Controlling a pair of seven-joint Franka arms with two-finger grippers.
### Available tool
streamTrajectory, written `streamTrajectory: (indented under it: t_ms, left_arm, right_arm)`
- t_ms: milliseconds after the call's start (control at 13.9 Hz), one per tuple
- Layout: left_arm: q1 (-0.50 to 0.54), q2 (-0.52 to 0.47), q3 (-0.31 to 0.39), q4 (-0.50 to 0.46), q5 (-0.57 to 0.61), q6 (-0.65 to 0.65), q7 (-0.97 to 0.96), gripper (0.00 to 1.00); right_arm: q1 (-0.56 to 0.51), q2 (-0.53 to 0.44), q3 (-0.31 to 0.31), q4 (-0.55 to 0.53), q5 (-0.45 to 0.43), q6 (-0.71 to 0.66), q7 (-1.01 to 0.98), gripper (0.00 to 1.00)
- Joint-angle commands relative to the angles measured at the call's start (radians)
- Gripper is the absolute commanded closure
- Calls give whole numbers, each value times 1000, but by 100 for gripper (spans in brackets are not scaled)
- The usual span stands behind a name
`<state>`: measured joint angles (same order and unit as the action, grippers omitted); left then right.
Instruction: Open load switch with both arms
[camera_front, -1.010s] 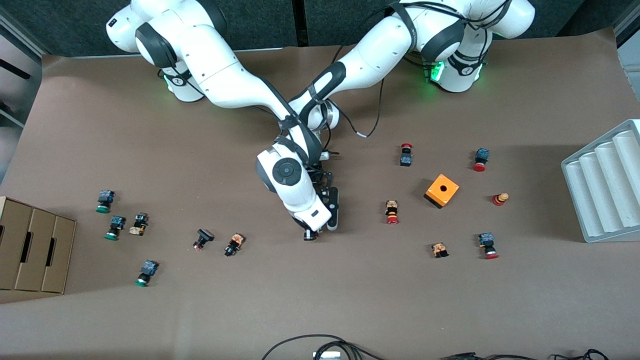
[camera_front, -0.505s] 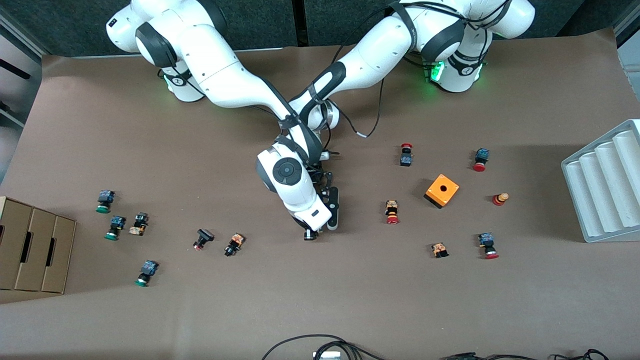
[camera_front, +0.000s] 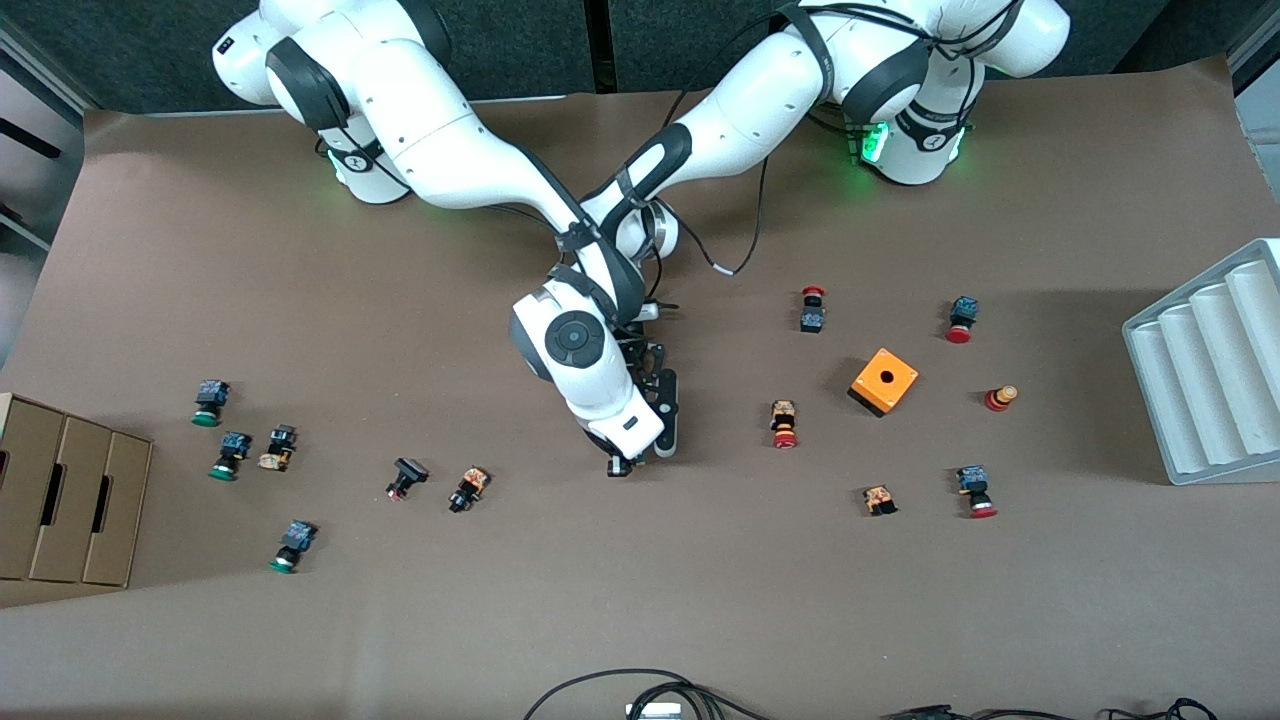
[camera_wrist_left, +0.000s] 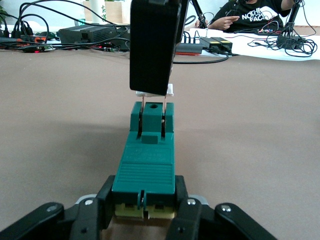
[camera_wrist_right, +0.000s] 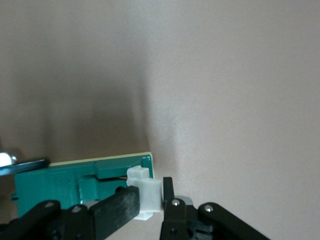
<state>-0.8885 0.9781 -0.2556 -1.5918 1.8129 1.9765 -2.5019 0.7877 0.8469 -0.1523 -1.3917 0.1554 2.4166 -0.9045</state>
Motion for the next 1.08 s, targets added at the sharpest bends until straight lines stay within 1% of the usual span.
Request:
streamTrajectory:
  t_ms: [0, 1010]
  left_arm:
    - [-13, 28, 7, 26, 6, 5, -31, 83]
    - [-13, 28, 7, 26, 6, 5, -28, 83]
  right_arm:
    - [22, -29, -7, -38, 16, -37, 3, 74]
    - [27, -65, -7, -39, 16, -96, 15, 74]
